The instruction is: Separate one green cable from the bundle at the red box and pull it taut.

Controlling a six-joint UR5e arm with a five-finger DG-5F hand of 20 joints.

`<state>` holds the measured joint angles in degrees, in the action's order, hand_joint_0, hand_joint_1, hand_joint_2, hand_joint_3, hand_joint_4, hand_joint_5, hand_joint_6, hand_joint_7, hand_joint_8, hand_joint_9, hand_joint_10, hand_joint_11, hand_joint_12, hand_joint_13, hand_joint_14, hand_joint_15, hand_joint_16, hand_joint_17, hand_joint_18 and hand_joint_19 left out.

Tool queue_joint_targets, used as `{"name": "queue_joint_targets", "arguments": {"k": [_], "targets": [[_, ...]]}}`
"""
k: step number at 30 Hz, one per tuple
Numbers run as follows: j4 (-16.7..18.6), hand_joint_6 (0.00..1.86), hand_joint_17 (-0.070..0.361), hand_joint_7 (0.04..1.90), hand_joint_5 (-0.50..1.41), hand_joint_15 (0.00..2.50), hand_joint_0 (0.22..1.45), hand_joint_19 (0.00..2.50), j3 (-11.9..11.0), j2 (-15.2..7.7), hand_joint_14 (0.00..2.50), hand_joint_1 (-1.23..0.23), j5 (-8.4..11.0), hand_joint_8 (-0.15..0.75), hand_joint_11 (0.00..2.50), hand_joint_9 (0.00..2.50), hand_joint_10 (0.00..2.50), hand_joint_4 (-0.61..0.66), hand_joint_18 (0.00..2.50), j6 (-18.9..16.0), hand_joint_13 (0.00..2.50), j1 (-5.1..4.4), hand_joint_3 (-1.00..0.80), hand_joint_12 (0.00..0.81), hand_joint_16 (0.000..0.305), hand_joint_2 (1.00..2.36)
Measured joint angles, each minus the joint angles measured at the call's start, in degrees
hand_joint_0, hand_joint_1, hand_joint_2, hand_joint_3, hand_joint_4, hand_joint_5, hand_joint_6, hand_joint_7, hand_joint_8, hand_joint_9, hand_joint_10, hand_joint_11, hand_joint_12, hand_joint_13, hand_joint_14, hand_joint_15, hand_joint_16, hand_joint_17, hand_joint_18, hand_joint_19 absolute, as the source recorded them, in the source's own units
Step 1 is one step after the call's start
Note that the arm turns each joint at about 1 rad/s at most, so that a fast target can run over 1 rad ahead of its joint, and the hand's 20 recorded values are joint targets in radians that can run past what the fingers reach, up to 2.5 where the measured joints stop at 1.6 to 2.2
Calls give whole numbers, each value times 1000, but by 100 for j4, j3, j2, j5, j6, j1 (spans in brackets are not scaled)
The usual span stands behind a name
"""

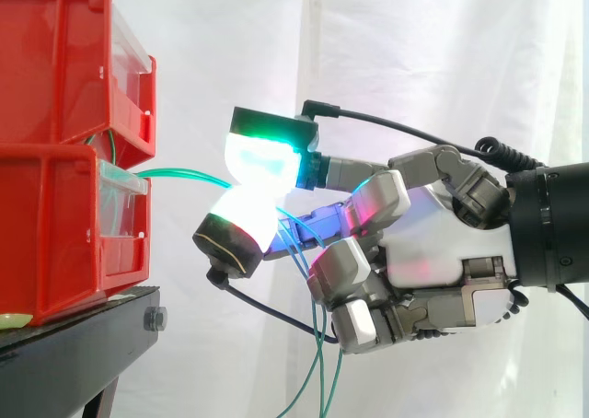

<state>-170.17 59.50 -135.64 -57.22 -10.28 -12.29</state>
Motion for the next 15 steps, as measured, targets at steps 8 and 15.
{"name": "queue_joint_targets", "arguments": {"k": [8, 15], "targets": [[-135, 500, 169, 1436, 126, 786, 609, 595, 4, -1, 23, -563, 36, 230, 472, 1891, 20, 151, 1354, -4, 1462, -1, -500, 378, 75, 1000], [-172, 502, 234, 1436, 127, 628, 344, 419, 4, 1, 18, -307, 201, 303, 228, 1861, 10, 215, 1557, 147, 1523, -15, -500, 448, 104, 1000]]}}
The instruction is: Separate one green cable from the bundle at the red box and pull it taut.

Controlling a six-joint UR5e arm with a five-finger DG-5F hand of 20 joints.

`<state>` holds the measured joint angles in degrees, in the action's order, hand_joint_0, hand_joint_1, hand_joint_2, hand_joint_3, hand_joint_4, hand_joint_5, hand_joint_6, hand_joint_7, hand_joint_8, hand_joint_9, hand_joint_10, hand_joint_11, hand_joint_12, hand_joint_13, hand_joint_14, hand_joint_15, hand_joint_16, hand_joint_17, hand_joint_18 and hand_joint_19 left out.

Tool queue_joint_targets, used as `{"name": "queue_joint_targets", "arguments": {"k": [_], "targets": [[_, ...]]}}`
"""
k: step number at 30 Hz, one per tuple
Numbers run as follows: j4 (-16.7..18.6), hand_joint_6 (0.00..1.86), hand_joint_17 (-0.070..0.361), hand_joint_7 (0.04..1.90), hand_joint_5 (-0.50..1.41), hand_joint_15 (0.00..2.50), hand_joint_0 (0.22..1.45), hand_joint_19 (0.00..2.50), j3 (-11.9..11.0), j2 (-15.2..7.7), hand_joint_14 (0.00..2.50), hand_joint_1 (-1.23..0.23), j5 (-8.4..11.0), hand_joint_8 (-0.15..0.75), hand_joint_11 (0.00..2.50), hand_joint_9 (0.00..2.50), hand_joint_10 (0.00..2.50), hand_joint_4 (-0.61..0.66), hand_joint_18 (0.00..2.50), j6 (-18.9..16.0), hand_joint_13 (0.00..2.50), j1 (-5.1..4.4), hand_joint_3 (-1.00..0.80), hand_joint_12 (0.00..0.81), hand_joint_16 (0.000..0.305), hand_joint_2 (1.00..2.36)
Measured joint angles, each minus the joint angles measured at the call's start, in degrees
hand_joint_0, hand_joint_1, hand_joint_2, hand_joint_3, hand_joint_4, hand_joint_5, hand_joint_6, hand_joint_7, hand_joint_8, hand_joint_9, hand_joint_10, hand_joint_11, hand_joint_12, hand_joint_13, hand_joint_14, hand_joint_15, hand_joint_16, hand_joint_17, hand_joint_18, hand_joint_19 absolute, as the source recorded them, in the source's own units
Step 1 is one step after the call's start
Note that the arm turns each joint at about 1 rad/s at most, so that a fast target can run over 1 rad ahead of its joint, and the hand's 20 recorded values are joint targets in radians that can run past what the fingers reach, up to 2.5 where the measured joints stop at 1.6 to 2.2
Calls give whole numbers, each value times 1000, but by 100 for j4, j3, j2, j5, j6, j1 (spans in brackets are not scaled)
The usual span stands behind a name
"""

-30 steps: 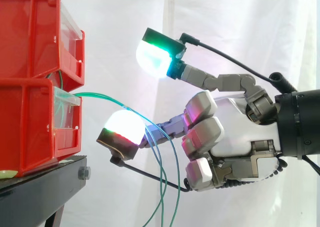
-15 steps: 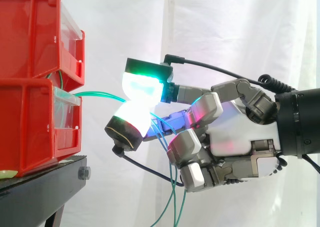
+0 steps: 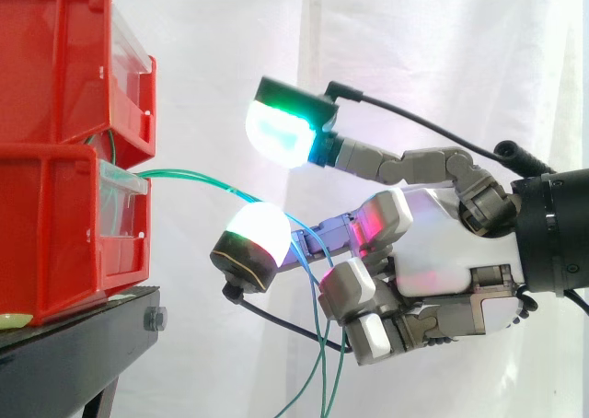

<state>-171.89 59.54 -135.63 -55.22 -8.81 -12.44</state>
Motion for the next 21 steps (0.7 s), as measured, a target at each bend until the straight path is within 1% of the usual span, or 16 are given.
{"name": "queue_joint_targets", "arguments": {"k": [2, 4, 5, 7, 9, 11, 16, 21], "targets": [[5, 502, 239, 1431, 127, 613, 334, 407, -3, 0, 16, -272, 128, 309, 189, 1835, 8, 213, 1557, 156, 1512, -7, -500, 455, 106, 1000], [10, 503, 243, 1411, 127, 567, 329, 383, -22, 1, 17, -242, 246, 302, 152, 1814, 7, 201, 1504, 327, 1476, -10, -500, 455, 108, 1000], [8, 502, 242, 1405, 127, 566, 331, 393, -35, 1, 18, -236, 283, 306, 146, 1813, 8, 198, 1498, 391, 1473, -11, -500, 450, 108, 1000], [0, 503, 232, 1396, 129, 547, 353, 414, -74, 2, 15, -166, 342, 297, 128, 1801, 6, 173, 1385, 511, 1434, -13, -500, 438, 103, 1000], [-18, 502, 231, 1400, 130, 534, 359, 421, -116, 0, 15, -159, 394, 286, 127, 1808, 5, 167, 1366, 596, 1424, -13, -500, 437, 103, 1000], [-39, 503, 228, 1403, 130, 534, 367, 432, -140, 0, 15, -147, 448, 288, 123, 1804, 6, 167, 1337, 631, 1419, -15, -500, 433, 101, 1000], [-148, 503, 229, 1412, 126, 537, 373, 432, -165, -3, 17, -146, 666, 293, 136, 1780, 6, 179, 1319, 624, 1406, -13, -500, 435, 102, 1000], [-278, 503, 228, 1400, 122, 547, 372, 442, -166, -1, 15, -151, 759, 293, 147, 1773, 6, 195, 1311, 630, 1405, -19, -500, 442, 101, 1000]]}}
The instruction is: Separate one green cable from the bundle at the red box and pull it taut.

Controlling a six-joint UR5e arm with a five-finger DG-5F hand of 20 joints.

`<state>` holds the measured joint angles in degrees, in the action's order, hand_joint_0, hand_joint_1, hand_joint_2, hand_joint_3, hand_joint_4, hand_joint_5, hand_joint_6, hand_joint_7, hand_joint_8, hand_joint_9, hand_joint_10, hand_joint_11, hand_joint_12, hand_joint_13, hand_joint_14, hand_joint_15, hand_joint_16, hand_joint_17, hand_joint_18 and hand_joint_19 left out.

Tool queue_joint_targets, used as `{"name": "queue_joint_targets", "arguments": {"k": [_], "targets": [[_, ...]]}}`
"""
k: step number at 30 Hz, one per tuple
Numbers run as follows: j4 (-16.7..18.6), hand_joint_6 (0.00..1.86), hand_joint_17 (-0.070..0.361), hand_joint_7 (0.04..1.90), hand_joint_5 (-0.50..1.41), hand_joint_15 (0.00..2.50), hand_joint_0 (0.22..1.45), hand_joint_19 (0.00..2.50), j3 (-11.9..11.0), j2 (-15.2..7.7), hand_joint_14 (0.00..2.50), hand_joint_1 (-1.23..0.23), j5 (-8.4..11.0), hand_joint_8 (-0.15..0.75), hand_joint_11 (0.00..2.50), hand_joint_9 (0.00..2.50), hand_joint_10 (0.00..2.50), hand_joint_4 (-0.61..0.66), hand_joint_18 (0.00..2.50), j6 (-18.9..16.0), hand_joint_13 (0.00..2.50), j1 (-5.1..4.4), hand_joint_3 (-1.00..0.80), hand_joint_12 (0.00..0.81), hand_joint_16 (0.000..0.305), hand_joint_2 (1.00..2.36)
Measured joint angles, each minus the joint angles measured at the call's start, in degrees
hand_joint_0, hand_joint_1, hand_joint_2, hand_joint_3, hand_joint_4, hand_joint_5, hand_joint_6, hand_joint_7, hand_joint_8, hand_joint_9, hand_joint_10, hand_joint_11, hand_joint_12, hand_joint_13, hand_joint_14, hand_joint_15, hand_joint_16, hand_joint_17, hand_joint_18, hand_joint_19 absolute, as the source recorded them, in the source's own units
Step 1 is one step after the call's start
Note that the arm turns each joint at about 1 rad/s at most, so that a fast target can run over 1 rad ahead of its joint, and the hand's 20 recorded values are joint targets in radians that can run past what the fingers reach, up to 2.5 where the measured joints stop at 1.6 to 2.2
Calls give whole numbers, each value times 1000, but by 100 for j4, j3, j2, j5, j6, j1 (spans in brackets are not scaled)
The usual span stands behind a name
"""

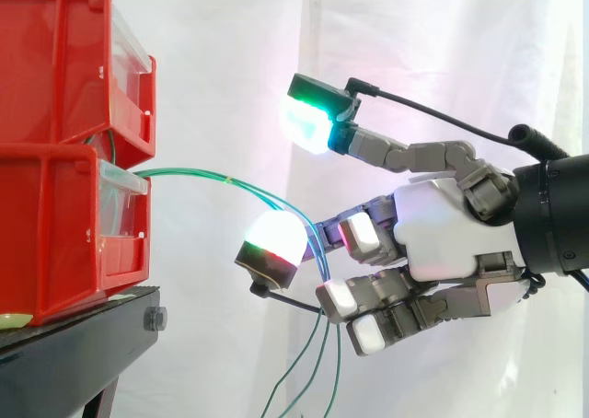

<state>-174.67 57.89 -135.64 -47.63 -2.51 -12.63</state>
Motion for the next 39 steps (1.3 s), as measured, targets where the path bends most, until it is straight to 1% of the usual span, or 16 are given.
{"name": "queue_joint_targets", "arguments": {"k": [9, 14, 17, 23, 25, 27, 28, 30, 33, 39], "targets": [[-10, 504, 228, 1363, 115, 543, 370, 442, -3, 3, 16, -176, 62, 303, 164, 1756, 7, 223, 1311, 37, 1406, -21, -500, 446, 102, 1000], [8, 504, 229, 1345, 112, 544, 370, 433, -5, 3, 16, -185, 196, 300, 165, 1745, 7, 236, 1310, 63, 1401, -78, -500, 447, 102, 1000], [75, 504, 229, 1341, 111, 546, 369, 434, -5, 3, 17, -187, 337, 307, 175, 1741, 9, 230, 1311, 180, 1397, -145, -500, 450, 102, 1000], [404, 504, 230, 1336, 110, 542, 370, 436, -5, 2, 17, -193, 633, 308, 175, 1739, 8, 235, 1304, 669, 1392, -307, -500, 451, 102, 1000], [566, 504, 229, 1334, 110, 542, 370, 437, -3, 0, 17, -194, 734, 308, 175, 1737, 8, 231, 1298, 866, 1385, -391, -500, 451, 102, 1000], [720, 504, 228, 1339, 110, 545, 370, 447, -1, 1, 16, -196, 870, 309, 178, 1732, 8, 229, 1298, 1025, 1384, -512, -500, 448, 101, 1000], [797, 504, 229, 1330, 109, 545, 370, 437, 0, 1, 17, -195, 996, 303, 168, 1732, 7, 232, 1299, 1106, 1383, -594, -500, 448, 102, 1000], [879, 504, 230, 1328, 109, 544, 370, 438, 1, 1, 17, -198, 1215, 305, 178, 1729, 8, 233, 1297, 1196, 1377, -692, -500, 448, 102, 1000], [926, 504, 230, 1331, 108, 543, 370, 440, 3, -1, 16, -200, 1345, 301, 176, 1725, 8, 233, 1292, 1244, 1376, -757, -500, 452, 102, 1000], [929, 504, 229, 1324, 106, 545, 371, 441, 3, -2, 17, -211, 1327, 303, 182, 1722, 8, 233, 1288, 1272, 1373, -774, -500, 454, 102, 1000]]}}
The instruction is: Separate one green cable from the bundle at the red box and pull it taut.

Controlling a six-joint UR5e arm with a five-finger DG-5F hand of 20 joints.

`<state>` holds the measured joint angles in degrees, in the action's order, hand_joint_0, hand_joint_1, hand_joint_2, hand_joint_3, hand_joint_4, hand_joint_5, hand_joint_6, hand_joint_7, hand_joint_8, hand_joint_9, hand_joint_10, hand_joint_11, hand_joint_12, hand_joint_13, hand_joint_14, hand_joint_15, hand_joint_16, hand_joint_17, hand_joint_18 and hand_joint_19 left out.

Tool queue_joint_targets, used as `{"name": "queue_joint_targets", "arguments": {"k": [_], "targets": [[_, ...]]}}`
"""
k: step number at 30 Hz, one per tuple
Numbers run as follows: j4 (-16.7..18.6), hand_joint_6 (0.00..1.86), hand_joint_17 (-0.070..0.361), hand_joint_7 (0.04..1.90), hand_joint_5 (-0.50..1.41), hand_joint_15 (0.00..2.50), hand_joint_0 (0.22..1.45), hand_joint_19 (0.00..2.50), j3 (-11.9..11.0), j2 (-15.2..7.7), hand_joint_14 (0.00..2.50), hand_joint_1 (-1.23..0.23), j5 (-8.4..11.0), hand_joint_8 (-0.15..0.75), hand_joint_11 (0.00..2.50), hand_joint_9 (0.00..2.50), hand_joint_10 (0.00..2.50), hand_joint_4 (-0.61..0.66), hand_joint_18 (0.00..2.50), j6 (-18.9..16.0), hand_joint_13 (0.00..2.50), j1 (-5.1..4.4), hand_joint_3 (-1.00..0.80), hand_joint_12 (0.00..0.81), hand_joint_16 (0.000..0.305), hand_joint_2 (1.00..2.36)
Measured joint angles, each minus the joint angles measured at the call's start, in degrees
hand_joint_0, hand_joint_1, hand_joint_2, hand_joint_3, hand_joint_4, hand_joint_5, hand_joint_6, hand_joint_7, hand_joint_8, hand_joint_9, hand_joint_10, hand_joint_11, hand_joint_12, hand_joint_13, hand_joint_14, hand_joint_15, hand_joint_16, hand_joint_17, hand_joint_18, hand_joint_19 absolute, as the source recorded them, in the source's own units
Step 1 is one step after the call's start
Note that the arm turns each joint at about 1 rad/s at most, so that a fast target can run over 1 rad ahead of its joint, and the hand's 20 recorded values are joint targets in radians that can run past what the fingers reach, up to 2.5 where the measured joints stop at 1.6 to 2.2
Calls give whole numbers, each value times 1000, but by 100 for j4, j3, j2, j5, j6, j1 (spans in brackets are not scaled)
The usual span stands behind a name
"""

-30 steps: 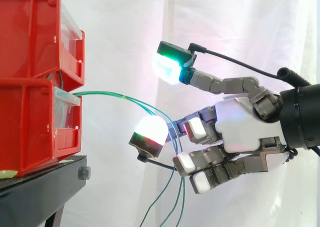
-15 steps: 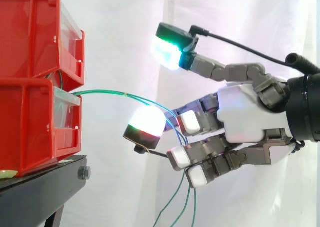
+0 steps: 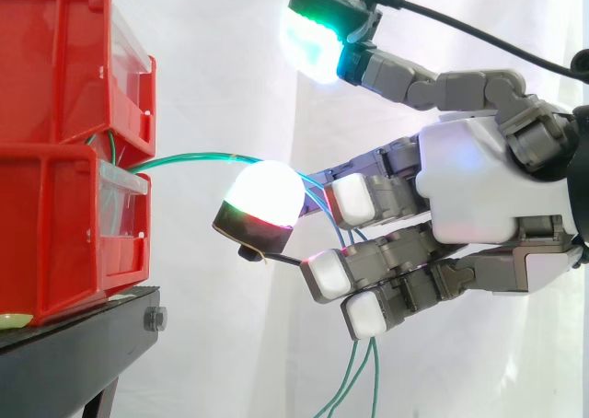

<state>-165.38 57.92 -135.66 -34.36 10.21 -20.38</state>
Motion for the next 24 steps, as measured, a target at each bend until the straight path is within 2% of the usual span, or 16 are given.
{"name": "queue_joint_targets", "arguments": {"k": [9, 19, 24], "targets": [[2, 504, 228, 1318, 104, 544, 373, 452, 6, 0, 18, -223, 174, 304, 196, 1711, 8, 236, 1284, 271, 1368, 17, -500, 454, 101, 1000], [-7, 504, 227, 1322, 104, 545, 373, 452, 8, -1, 16, -225, 466, 301, 207, 1711, 9, 232, 1280, 1124, 1365, 85, -500, 459, 101, 1000], [19, 504, 227, 1322, 102, 539, 373, 453, 8, 2, 16, -226, 528, 302, 221, 1706, 10, 235, 1276, 1571, 1365, 93, -500, 457, 101, 1000]]}}
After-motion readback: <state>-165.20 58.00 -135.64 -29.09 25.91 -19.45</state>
